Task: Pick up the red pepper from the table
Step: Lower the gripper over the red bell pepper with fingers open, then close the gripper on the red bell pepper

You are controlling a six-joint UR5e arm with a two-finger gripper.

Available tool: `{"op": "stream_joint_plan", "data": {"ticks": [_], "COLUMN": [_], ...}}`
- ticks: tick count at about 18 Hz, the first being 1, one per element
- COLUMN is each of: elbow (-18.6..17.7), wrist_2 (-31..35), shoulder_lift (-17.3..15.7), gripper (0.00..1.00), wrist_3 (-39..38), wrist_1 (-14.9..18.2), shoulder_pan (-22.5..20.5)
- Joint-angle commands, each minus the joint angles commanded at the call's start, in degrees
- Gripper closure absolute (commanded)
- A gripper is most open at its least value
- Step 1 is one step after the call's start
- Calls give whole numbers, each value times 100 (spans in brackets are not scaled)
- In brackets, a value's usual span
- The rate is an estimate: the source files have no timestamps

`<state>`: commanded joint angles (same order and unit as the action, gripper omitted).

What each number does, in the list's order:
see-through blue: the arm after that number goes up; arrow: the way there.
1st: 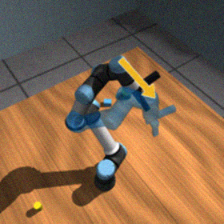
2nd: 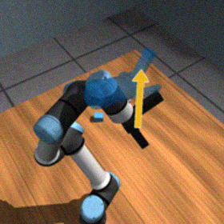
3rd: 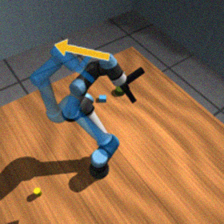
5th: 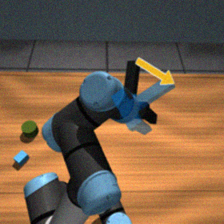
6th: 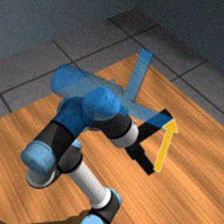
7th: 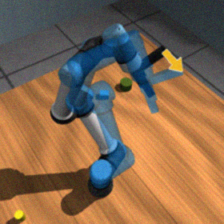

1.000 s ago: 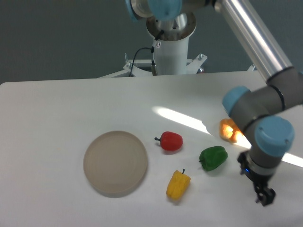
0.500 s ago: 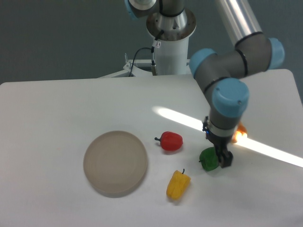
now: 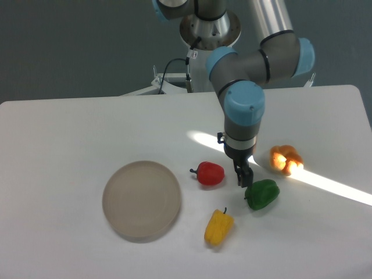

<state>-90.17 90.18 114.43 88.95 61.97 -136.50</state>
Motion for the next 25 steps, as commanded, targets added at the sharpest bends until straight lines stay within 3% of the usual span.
{"op": "stream_joint_plan", "data": {"ticks": [6,10,12,23,24,25], "elbow": [-510,-554,-641,-730,-730,-712], "wrist_2": [-9,-44,-61,-97,-97,-97], "shoulder_lift": [26,79,158,290,290,290], "gripper": [0,0,0,0,5,17], "wrist_3": [53,61,79,17,17,44], "wrist_1": [-396,-440,-676,-836,-836,-836], "shoulder_pan": [167,185,185,290,290,290]}}
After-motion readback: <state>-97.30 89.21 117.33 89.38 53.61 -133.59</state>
